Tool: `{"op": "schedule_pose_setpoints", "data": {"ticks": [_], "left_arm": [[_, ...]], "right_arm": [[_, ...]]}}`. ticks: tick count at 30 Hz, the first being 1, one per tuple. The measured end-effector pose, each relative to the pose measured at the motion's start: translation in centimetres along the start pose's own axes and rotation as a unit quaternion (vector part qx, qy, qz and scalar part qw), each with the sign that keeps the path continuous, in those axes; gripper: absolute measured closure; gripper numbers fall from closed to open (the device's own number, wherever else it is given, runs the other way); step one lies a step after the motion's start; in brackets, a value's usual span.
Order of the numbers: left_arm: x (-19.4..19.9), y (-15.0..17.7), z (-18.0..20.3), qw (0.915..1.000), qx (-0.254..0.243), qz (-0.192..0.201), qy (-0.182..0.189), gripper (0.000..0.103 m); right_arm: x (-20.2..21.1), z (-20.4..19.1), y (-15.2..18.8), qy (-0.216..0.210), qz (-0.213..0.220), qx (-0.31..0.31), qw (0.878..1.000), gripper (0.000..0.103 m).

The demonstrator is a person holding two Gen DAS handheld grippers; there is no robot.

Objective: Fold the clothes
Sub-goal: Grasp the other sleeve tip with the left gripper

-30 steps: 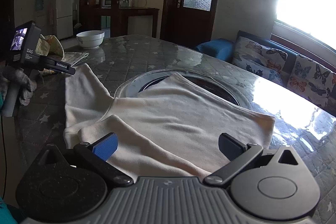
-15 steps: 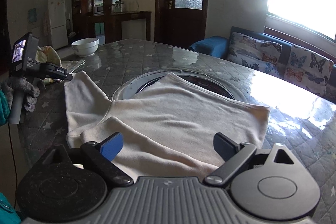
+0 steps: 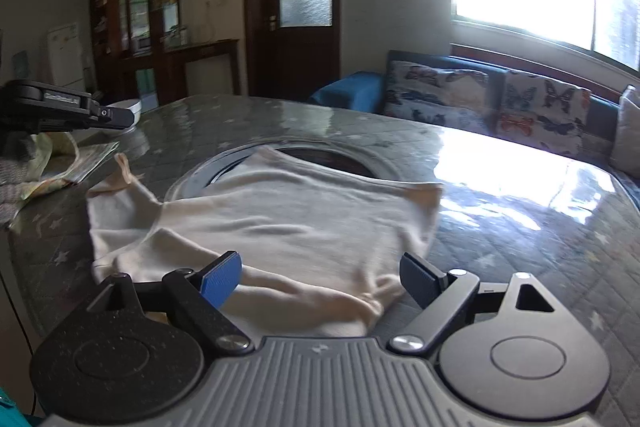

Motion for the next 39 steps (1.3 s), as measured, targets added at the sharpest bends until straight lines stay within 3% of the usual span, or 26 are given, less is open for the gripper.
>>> {"op": "schedule_pose_setpoints", "data": {"ticks": [2, 5, 11, 14, 21, 24, 26, 30, 31, 33, 39], "left_arm": [[0.0, 0.7, 1.9, 0.9997, -0.007, -0.007, 0.02, 0.095], [-0.2, 2.1, 2.0, 0.9995, -0.029, -0.012, -0.006, 0.094], [0.0, 3.6, -4.4, 0.9911, -0.008, -0.006, -0.133, 0.091], [0.2, 4.0, -7.5, 0.9831, -0.018, 0.004, -0.182, 0.077], [-3.0, 4.8, -9.0, 0.9738, -0.094, -0.008, -0.207, 0.064], [-4.3, 5.2, -9.7, 0.9679, -0.127, -0.013, -0.217, 0.063], [-5.4, 5.2, -10.7, 0.9655, -0.124, -0.022, -0.228, 0.063], [-6.0, 4.9, -11.8, 0.9697, -0.099, -0.031, -0.221, 0.064], [-5.9, 4.8, -12.1, 0.9699, -0.098, -0.033, -0.221, 0.068], [-5.9, 4.6, -12.5, 0.9712, -0.092, -0.041, -0.216, 0.085], [-4.0, 3.0, -12.5, 0.9838, -0.043, -0.024, -0.172, 0.094]], "right_arm": [[0.4, 0.5, 0.3, 0.007, 0.001, -0.006, 1.0, 0.014], [1.4, 0.9, 0.9, 0.01, 0.004, -0.01, 1.0, 0.014], [1.4, 1.6, 1.7, 0.01, -0.004, -0.015, 1.0, 0.013], [1.0, 1.4, 1.8, 0.006, -0.006, -0.018, 1.0, 0.011], [0.3, 0.3, 1.6, -0.002, -0.01, -0.013, 1.0, 0.009], [0.3, 0.1, 1.6, -0.001, -0.015, -0.011, 1.0, 0.009], [0.2, 0.0, 1.6, 0.002, -0.018, -0.01, 1.0, 0.009], [0.0, 0.0, 1.6, 0.007, -0.024, -0.013, 1.0, 0.009], [0.0, 0.0, 1.7, 0.007, -0.024, -0.013, 1.0, 0.009], [-0.1, -0.1, 1.6, 0.007, -0.025, -0.012, 1.0, 0.009], [0.1, -0.5, 1.1, 0.005, -0.015, -0.009, 1.0, 0.009]]}}
Point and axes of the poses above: each gripper's, at about its wrist camera, not at the fingertips, and x roughly against the way its jaws point, z to its right, y to its underside, the point moved 8 cm from there along -x, roughly the way its jaws point, and after that the axes turned 8 degrees about x, right-handed, at the moved point
